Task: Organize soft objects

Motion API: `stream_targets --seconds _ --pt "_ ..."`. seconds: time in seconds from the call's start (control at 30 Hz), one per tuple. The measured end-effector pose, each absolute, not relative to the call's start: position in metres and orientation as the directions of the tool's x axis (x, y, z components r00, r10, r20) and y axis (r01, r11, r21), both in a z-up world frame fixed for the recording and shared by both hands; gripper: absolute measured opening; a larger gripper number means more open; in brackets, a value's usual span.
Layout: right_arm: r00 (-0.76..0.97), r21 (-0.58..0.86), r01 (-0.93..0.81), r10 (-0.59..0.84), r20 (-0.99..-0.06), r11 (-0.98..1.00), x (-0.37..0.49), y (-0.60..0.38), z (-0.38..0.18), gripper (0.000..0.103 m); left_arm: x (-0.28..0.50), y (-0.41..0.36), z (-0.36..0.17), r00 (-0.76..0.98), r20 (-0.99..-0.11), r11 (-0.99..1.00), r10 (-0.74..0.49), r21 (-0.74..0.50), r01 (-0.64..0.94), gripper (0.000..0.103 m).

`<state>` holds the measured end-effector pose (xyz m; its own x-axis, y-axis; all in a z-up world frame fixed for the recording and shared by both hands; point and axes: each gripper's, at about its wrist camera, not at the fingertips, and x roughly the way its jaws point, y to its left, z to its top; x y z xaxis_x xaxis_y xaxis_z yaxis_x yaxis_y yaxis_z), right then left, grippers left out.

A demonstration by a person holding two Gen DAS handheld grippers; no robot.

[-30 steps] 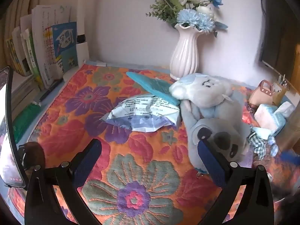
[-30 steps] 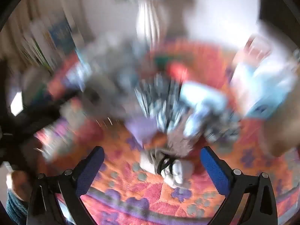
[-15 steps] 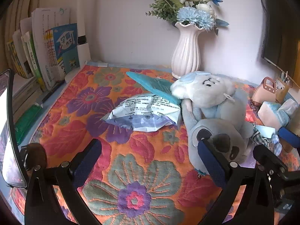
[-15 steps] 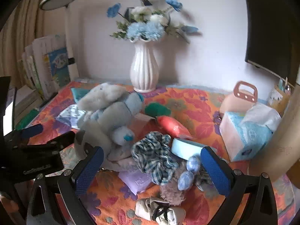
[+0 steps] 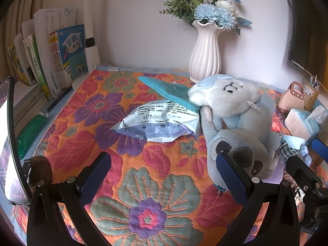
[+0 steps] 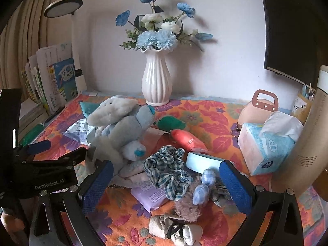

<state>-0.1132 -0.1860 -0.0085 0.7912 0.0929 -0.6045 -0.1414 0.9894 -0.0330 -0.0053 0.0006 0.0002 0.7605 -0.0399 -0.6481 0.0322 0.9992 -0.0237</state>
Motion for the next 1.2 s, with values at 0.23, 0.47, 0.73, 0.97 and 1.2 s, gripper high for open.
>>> stream_targets --seconds 0.23,0.47,0.73,0.97,1.2 --pt "0.736 0.007 -0.103 0.081 -0.672 0.995 -0.081 -0.208 0.004 0.103 -0.005 0.001 0.000 0.760 -0.649 0.999 -0.040 -0.023 0.033 0.102" --pt "0.738 0.004 0.033 -0.022 -0.675 0.999 -0.018 -0.183 0.002 0.103 -0.006 0.001 -0.001 0.759 -0.649 0.999 -0.042 -0.025 0.034 0.102" --pt "0.739 -0.001 0.039 -0.029 -0.673 0.999 -0.031 -0.183 -0.006 0.103 -0.005 0.001 0.000 0.759 -0.650 0.999 -0.042 -0.025 0.033 0.102" --pt "0.757 0.002 0.032 -0.023 -0.652 0.999 -0.028 -0.181 -0.013 0.103 -0.005 0.002 0.000 0.759 -0.650 0.999 -0.042 -0.025 0.034 0.102" --pt "0.761 0.000 0.036 -0.028 -0.649 0.999 -0.023 -0.180 -0.014 0.103 -0.005 0.002 -0.002 0.757 -0.652 0.999 -0.046 -0.030 0.035 0.102"
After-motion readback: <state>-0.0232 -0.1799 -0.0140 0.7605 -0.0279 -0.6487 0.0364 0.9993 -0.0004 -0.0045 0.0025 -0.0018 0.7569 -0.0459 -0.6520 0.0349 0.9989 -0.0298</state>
